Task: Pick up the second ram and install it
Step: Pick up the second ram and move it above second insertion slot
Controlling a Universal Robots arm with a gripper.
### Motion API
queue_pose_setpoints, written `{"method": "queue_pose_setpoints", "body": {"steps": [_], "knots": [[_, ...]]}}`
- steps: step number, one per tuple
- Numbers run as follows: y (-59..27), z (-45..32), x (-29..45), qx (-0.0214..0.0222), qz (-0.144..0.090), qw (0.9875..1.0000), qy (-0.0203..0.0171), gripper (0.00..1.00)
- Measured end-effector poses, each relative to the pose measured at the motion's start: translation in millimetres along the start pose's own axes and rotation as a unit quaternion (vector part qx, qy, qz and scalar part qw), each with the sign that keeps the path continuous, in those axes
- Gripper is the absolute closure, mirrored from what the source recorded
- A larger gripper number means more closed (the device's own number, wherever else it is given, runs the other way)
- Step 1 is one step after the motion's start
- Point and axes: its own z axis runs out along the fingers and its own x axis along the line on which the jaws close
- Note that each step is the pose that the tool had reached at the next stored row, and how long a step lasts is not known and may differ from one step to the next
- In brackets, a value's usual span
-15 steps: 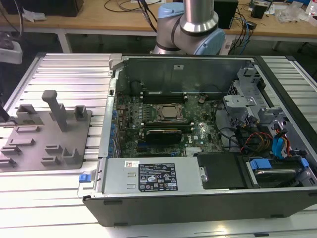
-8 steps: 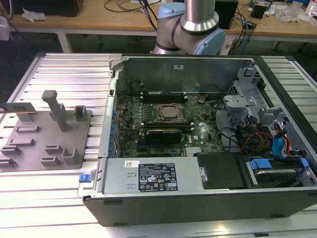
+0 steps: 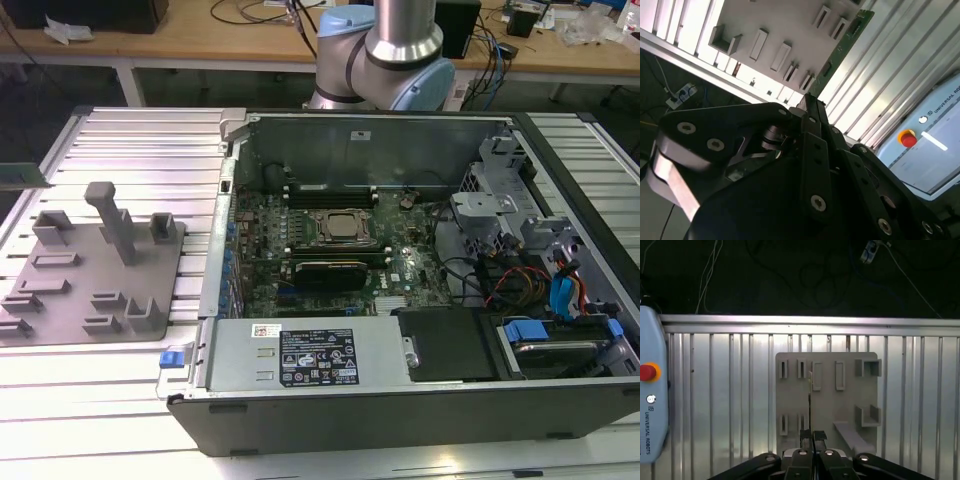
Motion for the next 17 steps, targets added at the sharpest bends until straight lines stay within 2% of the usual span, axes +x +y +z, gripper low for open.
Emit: {"method": "queue_pose_setpoints", "body": {"steps": [1, 3, 6, 13, 17], "knots": [[0.0, -7.8, -0.2, 0.0003, 0.000, 1.0000, -0.0001, 0.91], [0.0, -13.5, -0.3, 0.0004, 0.000, 1.0000, 0.0000, 0.91], [-0.1, -26.6, -0.6, 0.0005, 0.000, 1.0000, 0.0000, 0.91], [-1.0, -29.0, -0.8, 0.0004, 0.000, 1.0000, 0.0002, 0.91], [-10.0, -28.7, -0.6, 0.0006, 0.000, 1.0000, 0.0001, 0.91]]}}
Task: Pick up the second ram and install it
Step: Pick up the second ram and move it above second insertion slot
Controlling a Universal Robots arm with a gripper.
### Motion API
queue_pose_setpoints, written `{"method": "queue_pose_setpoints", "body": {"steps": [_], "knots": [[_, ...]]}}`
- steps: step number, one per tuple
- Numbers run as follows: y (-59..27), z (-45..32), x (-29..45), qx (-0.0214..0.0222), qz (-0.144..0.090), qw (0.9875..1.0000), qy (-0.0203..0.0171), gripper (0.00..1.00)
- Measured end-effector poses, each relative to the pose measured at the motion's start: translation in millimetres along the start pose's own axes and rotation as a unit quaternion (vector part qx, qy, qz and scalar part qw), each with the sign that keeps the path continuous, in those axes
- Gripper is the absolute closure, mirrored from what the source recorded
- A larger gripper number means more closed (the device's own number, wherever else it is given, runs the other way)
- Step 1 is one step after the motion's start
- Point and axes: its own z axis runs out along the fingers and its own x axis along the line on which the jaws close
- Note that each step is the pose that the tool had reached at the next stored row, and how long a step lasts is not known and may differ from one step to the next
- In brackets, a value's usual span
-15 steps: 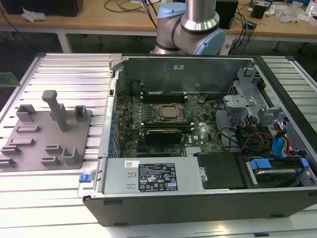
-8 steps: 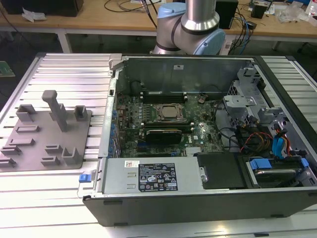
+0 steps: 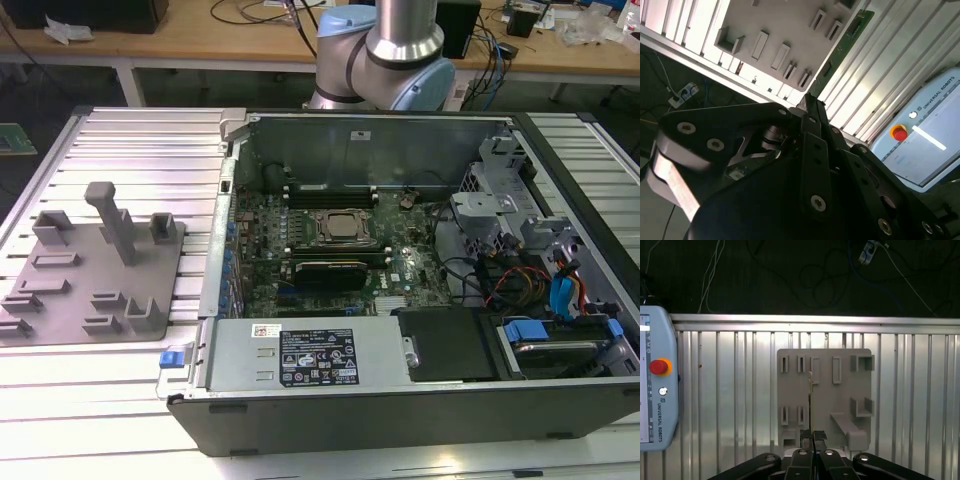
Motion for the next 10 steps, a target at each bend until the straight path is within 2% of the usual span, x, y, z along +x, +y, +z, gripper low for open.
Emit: {"method": "queue_pose_setpoints", "body": {"steps": [10], "knots": [[-22.9, 0.1, 0.2, 0.0000, 0.000, 1.0000, 0.0000, 0.91]]}}
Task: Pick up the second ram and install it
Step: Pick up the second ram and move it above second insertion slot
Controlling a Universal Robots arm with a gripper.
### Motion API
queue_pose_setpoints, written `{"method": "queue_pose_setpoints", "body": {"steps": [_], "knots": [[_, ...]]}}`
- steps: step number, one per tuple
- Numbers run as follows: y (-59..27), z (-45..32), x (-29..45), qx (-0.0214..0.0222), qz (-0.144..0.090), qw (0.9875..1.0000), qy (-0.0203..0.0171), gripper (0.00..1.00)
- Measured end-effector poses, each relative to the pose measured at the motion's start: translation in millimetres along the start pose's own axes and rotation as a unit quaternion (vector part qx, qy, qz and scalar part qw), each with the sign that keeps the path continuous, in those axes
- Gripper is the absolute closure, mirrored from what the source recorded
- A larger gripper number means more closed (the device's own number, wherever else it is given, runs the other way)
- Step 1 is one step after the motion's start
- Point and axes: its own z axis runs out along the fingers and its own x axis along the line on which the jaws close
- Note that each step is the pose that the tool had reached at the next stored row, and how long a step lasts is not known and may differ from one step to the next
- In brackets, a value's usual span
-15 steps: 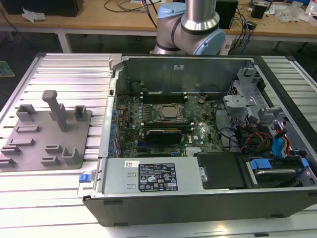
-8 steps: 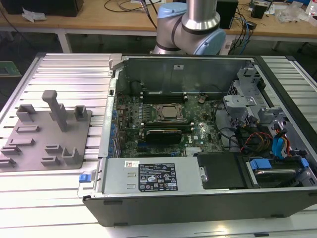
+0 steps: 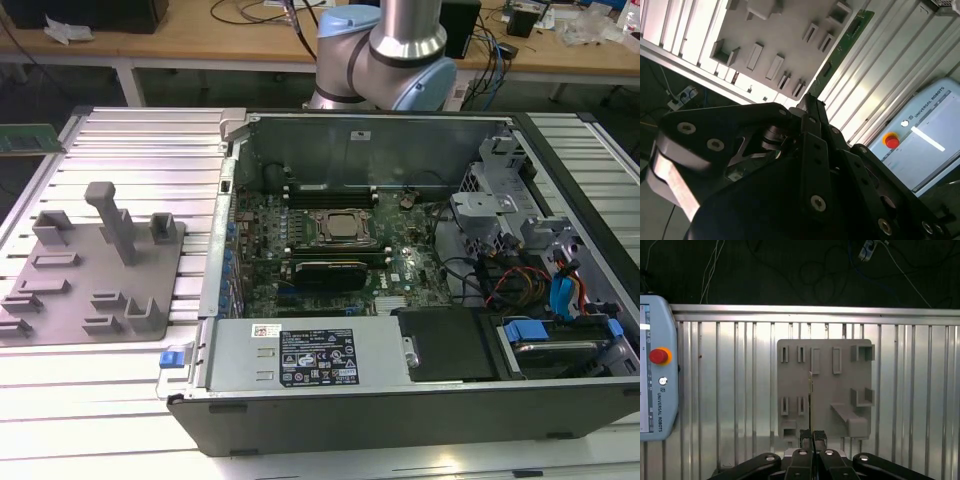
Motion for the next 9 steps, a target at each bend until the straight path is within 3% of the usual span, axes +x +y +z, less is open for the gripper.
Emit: {"method": "queue_pose_setpoints", "body": {"steps": [9], "knots": [[-32.5, 0.2, 0.4, 0.0000, 0.000, 1.0000, 0.0000, 0.91]]}}
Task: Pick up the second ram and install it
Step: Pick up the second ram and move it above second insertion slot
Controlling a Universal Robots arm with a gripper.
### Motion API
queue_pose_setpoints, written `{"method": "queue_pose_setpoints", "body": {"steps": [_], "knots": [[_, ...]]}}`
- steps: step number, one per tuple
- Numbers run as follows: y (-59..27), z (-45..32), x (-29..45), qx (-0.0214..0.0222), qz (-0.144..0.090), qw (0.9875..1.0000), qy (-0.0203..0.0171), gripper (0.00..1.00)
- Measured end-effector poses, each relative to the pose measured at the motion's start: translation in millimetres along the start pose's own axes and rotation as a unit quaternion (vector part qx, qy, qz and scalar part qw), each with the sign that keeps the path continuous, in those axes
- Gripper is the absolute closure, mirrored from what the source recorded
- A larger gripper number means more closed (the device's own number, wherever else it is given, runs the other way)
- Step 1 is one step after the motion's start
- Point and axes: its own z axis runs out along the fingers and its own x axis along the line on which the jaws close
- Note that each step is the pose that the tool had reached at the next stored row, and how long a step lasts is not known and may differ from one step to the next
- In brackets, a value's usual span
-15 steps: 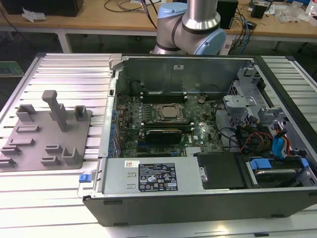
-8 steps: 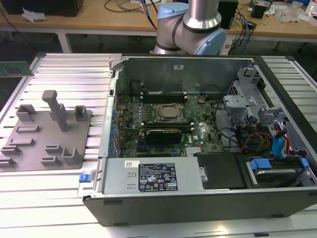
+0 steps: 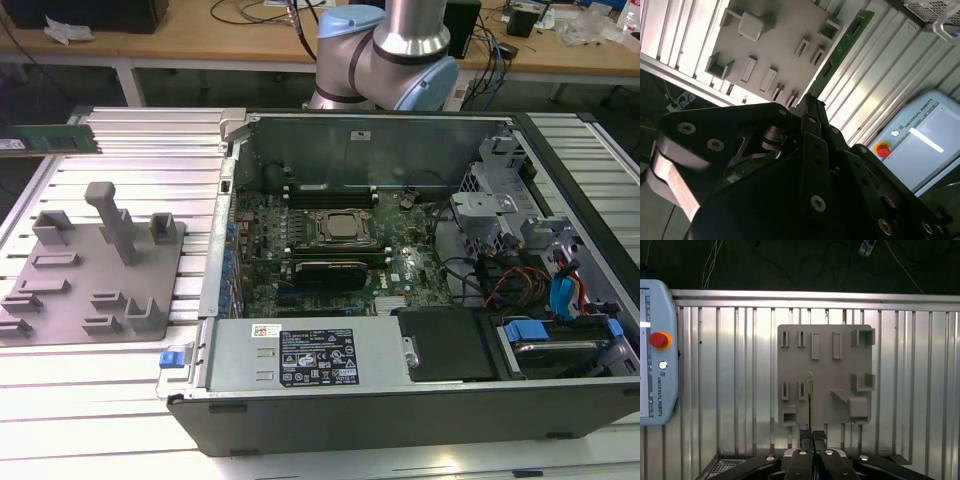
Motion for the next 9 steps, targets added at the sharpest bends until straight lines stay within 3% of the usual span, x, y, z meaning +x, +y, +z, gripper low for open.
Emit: {"method": "queue_pose_setpoints", "body": {"steps": [3, 4, 5, 9], "knots": [[-15.1, 0.1, 0.2, 0.0000, 0.000, 1.0000, 0.0000, 0.91], [-22.1, 0.1, 0.2, 0.0000, 0.000, 1.0000, 0.0000, 0.91], [-34.4, 0.2, 0.4, 0.0000, 0.000, 1.0000, 0.0000, 0.91], [-51.6, 0.4, 0.6, 0.0000, 0.000, 1.0000, 0.0000, 0.91]]}}
